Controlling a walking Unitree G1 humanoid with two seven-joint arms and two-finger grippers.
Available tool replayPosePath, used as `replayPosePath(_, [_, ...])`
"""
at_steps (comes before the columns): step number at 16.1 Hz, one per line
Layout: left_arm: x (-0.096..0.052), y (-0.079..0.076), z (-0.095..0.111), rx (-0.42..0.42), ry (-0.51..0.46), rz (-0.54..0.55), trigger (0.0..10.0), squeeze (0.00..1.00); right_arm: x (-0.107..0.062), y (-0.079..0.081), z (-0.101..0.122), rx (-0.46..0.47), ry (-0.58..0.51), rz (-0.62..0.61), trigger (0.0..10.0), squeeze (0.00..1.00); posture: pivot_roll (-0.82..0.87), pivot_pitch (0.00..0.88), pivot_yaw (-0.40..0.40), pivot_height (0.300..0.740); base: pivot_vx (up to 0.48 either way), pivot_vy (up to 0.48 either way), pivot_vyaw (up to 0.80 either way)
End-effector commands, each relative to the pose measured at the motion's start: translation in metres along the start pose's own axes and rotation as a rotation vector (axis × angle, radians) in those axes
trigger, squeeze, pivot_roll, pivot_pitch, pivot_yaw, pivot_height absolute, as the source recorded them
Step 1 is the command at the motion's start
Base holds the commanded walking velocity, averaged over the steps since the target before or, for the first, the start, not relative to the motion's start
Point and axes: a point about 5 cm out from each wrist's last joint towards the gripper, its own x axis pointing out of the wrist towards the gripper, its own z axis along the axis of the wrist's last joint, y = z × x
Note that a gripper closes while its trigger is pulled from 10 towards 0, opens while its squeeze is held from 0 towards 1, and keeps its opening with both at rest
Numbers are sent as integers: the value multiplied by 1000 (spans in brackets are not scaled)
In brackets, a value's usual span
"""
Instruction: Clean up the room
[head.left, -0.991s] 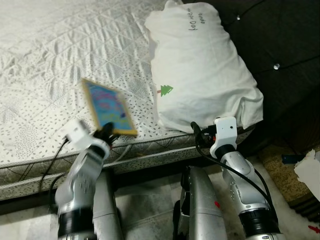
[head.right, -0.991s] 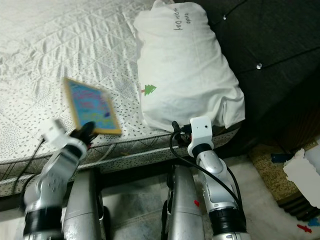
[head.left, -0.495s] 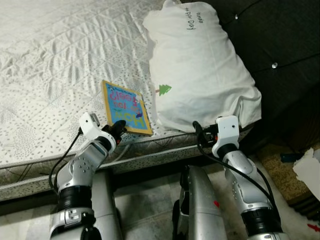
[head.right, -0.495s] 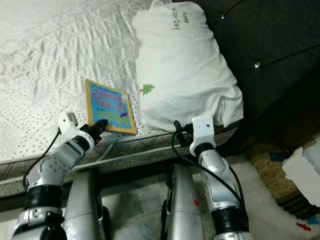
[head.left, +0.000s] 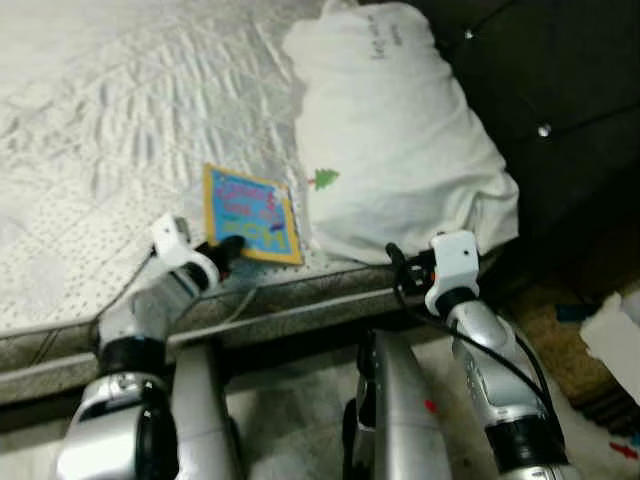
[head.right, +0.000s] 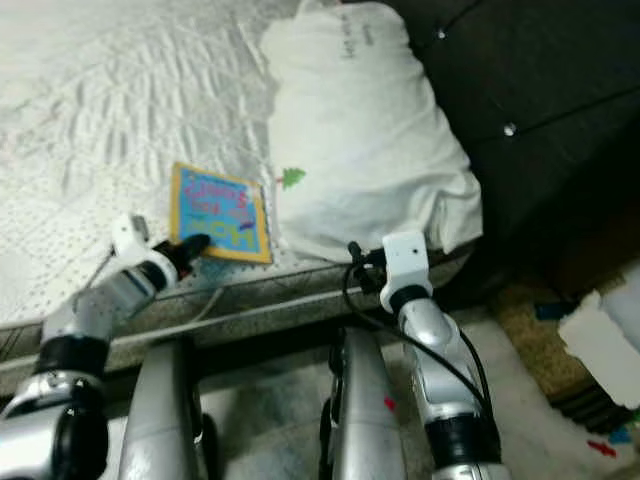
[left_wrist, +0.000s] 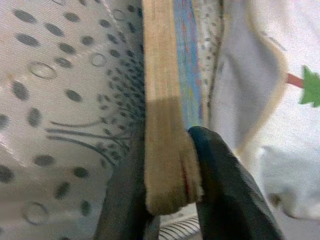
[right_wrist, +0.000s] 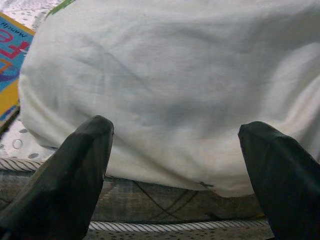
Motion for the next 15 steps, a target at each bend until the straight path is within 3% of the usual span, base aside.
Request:
replayPosePath(1, [2,4,-2,20,23,18,10000,949,-3,-1,1,-13,-10,3,10000,0,-56,164,-87,530,0,0,0])
replayPosePath(2, [2,9,2,28,12,42,10000,1000,-2,-1,1,-8,-7,-1,10000,0,-55,163,-84,530,0,0,0])
replayPosePath(7, [-2,27,-6,117,93,74,10000,1000,-1,0,0,-3,-5,-5,10000,0,-51,159,-78,530,0,0,0])
replayPosePath(15, [-16,51,4,201,67,164,10000,1000,6,7,-1,34,-5,0,10000,0,-10,142,-60,530,0,0,0])
